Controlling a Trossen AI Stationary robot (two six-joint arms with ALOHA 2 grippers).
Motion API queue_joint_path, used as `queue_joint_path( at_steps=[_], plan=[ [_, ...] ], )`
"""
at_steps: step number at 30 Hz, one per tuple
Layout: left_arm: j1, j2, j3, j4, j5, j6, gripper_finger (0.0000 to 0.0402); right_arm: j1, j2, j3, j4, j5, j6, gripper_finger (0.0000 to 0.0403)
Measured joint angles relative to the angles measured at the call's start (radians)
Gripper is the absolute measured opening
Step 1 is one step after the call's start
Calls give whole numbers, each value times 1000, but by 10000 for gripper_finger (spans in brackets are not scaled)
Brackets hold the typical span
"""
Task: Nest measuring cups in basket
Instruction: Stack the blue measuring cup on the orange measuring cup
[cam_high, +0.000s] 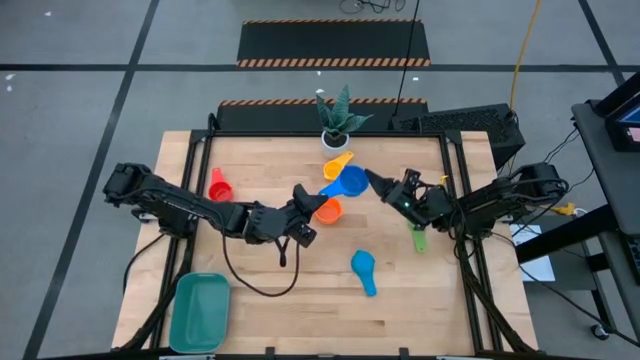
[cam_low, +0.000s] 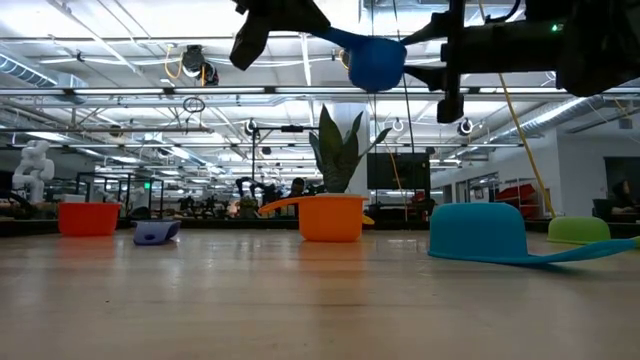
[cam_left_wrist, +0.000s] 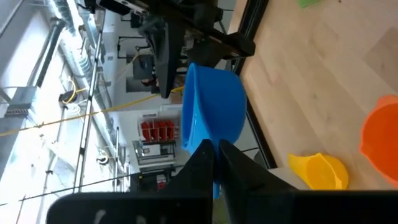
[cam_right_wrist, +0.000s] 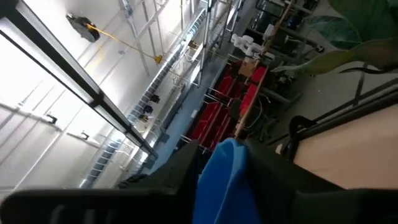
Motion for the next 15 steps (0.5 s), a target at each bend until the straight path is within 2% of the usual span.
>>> queue_joint_path(
  at_steps=[7, 12, 15],
  plan=[
    [21, -6, 0, -71, 25, -105, 6, 2, -10, -76, 3, -21, 0, 217],
    [45, -49, 0, -222, 158, -247, 6, 2, -41, -162, 56, -14, 1, 262],
    [50, -74, -2, -315, 196, -309, 6, 2, -48, -209, 80, -10, 13, 276]
  ],
)
